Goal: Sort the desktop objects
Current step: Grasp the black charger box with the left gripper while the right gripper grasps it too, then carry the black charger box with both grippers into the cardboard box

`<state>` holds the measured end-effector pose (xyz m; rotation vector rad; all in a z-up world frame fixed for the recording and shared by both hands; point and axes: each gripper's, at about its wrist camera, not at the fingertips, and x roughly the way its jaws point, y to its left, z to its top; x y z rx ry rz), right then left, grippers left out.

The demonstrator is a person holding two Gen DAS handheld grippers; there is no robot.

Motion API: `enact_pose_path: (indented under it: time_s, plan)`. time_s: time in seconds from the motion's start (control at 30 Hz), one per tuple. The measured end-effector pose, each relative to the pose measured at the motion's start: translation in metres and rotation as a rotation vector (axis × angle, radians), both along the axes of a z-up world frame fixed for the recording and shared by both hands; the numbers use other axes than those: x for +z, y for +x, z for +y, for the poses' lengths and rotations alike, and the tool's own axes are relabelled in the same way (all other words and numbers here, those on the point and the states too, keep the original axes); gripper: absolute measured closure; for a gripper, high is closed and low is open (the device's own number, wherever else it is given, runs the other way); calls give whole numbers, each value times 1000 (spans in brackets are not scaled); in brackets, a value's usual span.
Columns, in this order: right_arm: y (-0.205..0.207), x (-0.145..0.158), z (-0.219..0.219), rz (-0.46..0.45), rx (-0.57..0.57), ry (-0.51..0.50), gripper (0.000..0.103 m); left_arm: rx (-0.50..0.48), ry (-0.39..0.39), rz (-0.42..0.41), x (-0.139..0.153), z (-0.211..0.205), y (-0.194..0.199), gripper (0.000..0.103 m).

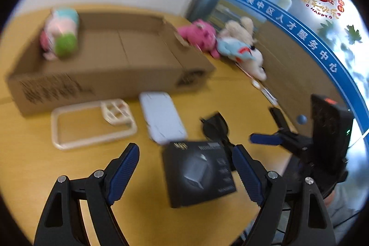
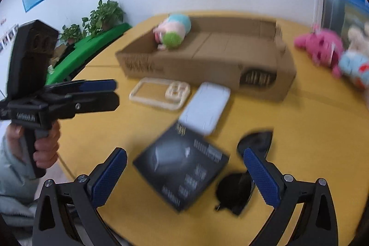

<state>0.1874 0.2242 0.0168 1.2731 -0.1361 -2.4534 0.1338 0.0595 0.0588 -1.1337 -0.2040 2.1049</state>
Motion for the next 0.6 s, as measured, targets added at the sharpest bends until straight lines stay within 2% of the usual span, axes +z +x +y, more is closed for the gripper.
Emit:
enact_pose_path:
  time_s: [0.07,0.2,0.3,0.37,0.53,0.6]
  plan:
    - [8,-18,-1,-46,23,-15,0,-50,1,-72,-22,14,-4,20]
    - [15,-39,-15,-74,35,-21,0,-103,16,-211,-58,34,-14,23]
    - [12,-47,-29,-66,71,-33,0,-112,-36,-239,-72,40,-14,31]
    - [8,-50,-39,-54,81,7,0,-94,-79,-233,-73,36,-12,31]
    - [1,-47,-58,-52,186,-42,0,-29,-84,-266,-71,0,0,32]
    - [4,-46,-71,-32,216,-7,0,-9,-72,-277,-72,-17,5,34]
